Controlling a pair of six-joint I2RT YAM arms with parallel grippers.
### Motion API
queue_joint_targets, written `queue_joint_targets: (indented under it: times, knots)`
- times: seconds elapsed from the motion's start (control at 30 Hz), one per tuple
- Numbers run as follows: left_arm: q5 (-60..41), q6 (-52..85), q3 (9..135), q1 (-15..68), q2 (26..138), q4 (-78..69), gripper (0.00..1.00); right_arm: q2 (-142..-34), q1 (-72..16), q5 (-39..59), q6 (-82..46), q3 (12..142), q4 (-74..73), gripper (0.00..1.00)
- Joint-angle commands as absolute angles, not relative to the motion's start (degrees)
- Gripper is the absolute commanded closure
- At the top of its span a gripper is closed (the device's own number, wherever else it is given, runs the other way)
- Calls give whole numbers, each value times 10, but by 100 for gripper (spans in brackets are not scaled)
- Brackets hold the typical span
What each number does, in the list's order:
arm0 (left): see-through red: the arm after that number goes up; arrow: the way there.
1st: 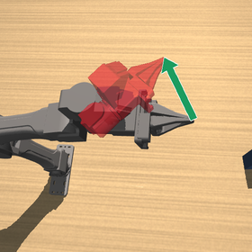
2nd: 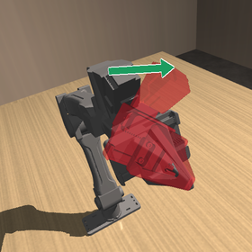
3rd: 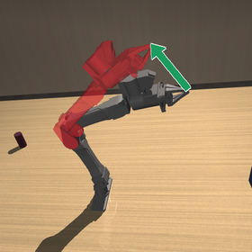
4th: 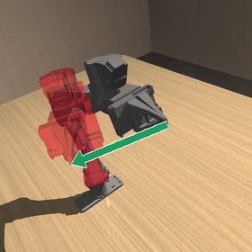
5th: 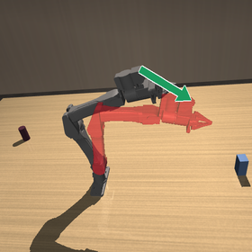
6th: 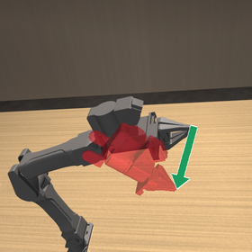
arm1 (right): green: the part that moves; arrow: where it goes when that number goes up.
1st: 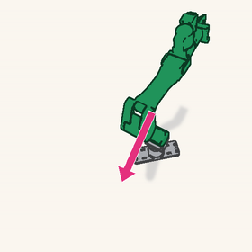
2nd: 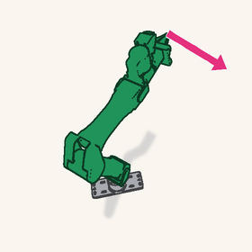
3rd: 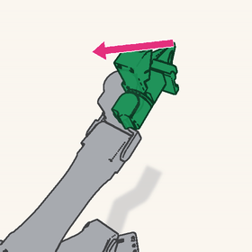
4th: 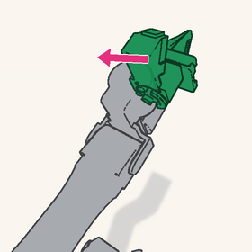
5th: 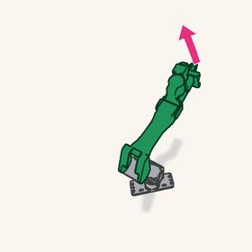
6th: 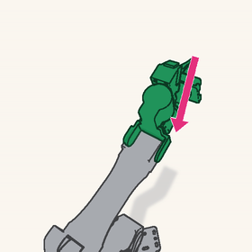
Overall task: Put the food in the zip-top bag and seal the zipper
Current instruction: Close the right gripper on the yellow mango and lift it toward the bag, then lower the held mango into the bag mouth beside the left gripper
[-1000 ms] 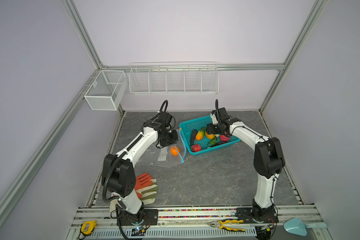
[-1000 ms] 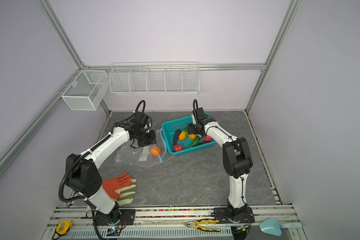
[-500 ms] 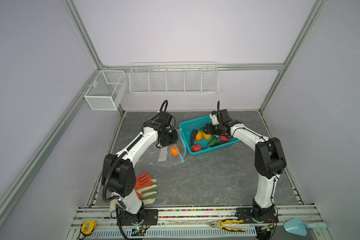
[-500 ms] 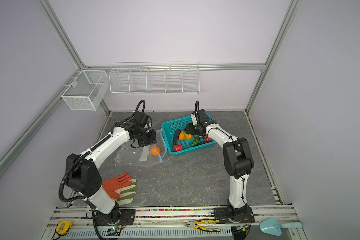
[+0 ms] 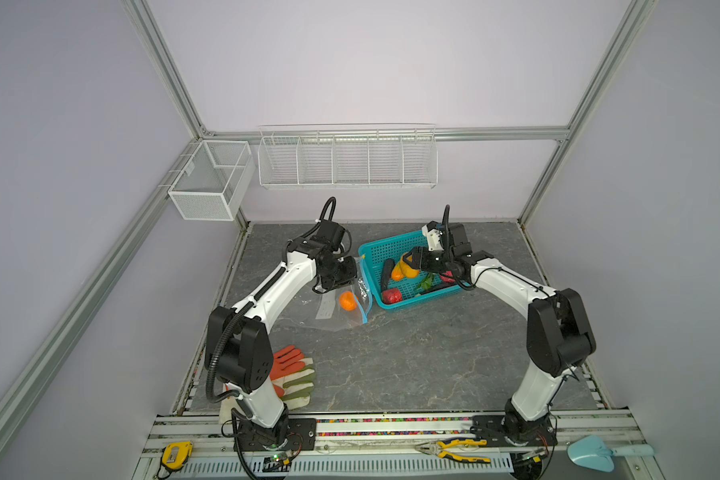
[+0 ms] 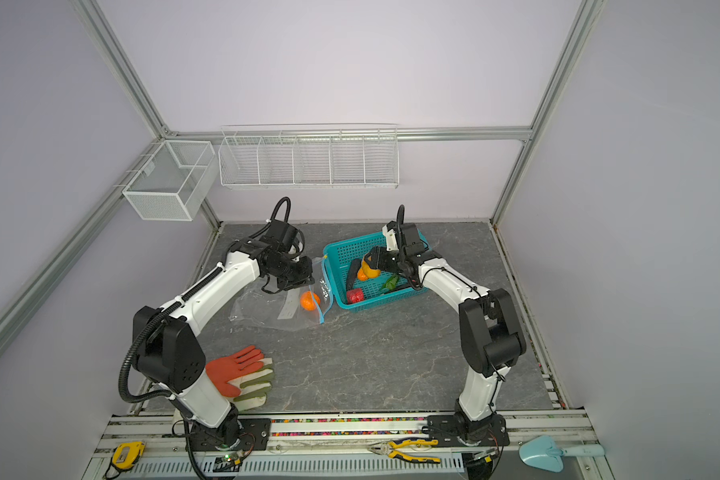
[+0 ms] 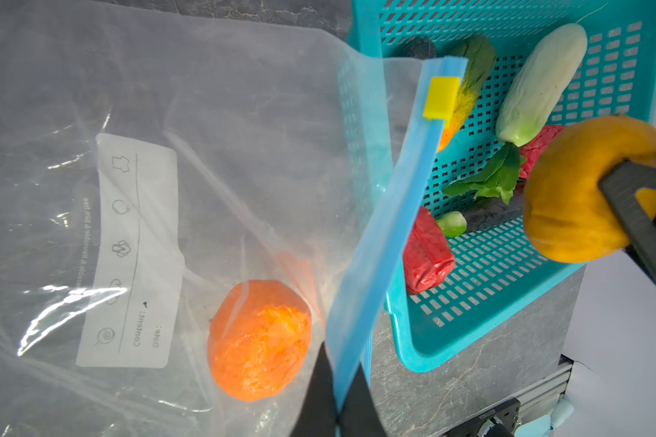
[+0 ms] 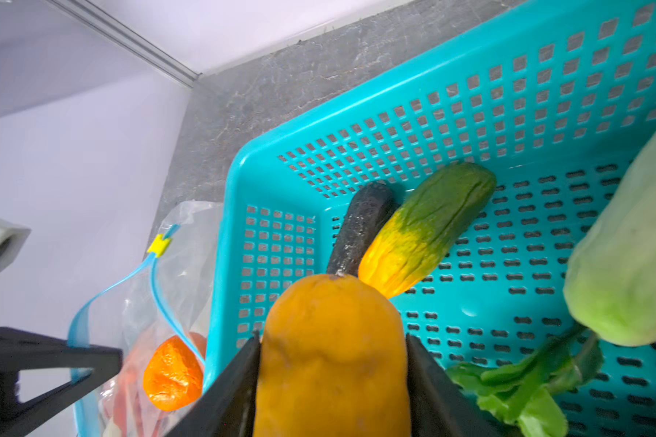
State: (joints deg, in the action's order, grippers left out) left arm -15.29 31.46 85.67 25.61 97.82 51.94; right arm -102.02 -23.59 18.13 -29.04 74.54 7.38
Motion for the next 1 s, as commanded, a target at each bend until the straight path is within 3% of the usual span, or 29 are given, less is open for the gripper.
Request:
queue_joint_targets:
  times: [0.0,0.97]
  knots:
    - [-157,322,871,254,979,526,100,-996,-269,203,-327,723,9,41]
    - [-157,338,869,253,925,537,100,-1046,-396,213,-378,724,-84,41]
